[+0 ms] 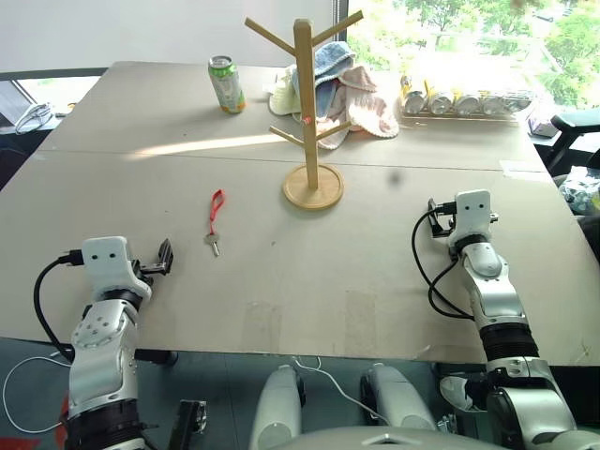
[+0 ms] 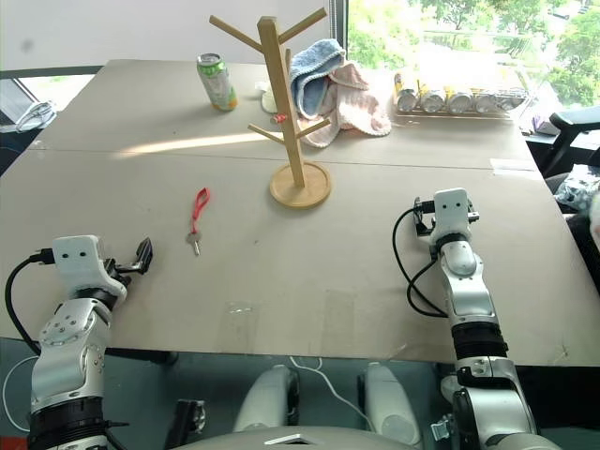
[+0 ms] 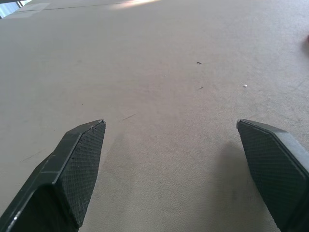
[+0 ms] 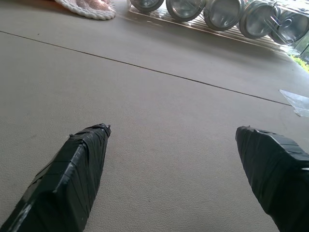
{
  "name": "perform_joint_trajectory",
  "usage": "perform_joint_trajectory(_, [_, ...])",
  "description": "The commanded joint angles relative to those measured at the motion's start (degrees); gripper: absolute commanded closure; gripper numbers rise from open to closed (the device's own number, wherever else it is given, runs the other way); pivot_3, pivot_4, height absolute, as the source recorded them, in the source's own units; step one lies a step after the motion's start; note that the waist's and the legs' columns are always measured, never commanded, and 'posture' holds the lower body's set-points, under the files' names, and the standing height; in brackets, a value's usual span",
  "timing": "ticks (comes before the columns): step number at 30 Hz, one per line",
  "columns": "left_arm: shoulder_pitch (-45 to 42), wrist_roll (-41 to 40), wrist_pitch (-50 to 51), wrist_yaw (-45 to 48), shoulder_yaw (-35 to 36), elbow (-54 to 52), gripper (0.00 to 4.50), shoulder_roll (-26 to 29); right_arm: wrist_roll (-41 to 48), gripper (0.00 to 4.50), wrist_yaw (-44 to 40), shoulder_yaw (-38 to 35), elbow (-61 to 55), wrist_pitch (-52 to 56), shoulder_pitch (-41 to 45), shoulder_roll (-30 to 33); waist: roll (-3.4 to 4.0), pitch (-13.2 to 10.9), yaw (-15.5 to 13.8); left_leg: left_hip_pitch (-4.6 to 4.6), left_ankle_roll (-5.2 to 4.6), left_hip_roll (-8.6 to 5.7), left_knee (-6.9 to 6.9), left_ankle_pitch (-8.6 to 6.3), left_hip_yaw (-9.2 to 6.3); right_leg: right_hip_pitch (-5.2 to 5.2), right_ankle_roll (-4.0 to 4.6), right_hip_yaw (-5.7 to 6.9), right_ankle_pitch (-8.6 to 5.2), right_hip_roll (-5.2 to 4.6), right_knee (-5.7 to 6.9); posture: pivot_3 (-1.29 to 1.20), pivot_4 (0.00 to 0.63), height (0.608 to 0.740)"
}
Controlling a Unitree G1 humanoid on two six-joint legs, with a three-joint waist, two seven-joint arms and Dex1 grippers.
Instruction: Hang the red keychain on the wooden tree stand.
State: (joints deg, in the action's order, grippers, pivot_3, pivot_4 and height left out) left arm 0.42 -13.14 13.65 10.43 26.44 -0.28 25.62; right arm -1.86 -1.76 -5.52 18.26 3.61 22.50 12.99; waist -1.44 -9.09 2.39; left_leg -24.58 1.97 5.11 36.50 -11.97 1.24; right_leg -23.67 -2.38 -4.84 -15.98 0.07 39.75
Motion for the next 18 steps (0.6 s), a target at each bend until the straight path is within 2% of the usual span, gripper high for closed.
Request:
perform_joint_trajectory(1, [0.88, -3.13, 2.25, 0.96, 1.86, -5.62, 0.00, 0.67, 1.12, 0.05, -2.85, -0.21, -2.25, 0.99, 0.75, 1.63, 0.00, 0.00, 0.00, 0.00, 0.00, 0.00, 0.00, 0.00, 0.00, 0.00, 0.00, 0.00, 0.00, 0.00, 0.00, 0.00, 0.150, 0.733])
perform_joint_trajectory(4, [0.59, -8.08, 12.54, 2.10, 1.40, -16.08, 0.00, 2.62, 6.23, 0.05, -17.75, 3.87, -8.61, 7.36, 1.09, 5.38, -0.03, -0.04, 0.00, -0.08, 0.00, 0.00, 0.01, 0.00, 0.00, -0.02, 0.00, 0.00, 0.00, -0.02, -0.03, 0.00, 0.150, 0.733])
perform_joint_trajectory(9, [-4.94, -11.25, 24.90, 0.05, 0.44, -21.35, 0.00, 5.35, 13.00, 0.05, -33.96, 7.98, -16.05, 13.68, 2.68, 10.52, 0.00, -0.06, 0.01, 0.00, 0.00, 0.01, 0.00, 0.00, -0.10, 0.00, -0.01, 0.06, -0.01, 0.06, 0.05, 0.00, 0.150, 0.733])
perform_joint_trajectory(14, [-10.98, -12.95, 33.30, 0.94, -2.36, -21.86, 0.00, 7.44, 19.87, 0.05, -45.19, 9.88, -20.51, 19.90, 6.81, 13.15, -0.02, -0.08, -0.04, -0.06, 0.00, 0.01, 0.01, 0.00, -0.11, -0.01, -0.01, 0.07, -0.01, 0.05, -0.03, 0.00, 0.150, 0.733])
perform_joint_trajectory(18, [-15.49, -11.27, 34.95, 2.90, -7.27, -16.79, 0.00, 8.17, 24.66, 0.05, -51.94, 12.43, -23.71, 24.78, 10.73, 13.22, -0.02, -0.10, -0.10, -0.06, 0.00, 0.00, 0.02, 0.00, -0.14, 0.00, -0.01, 0.11, -0.01, 0.05, -0.02, 0.00, 0.150, 0.733])
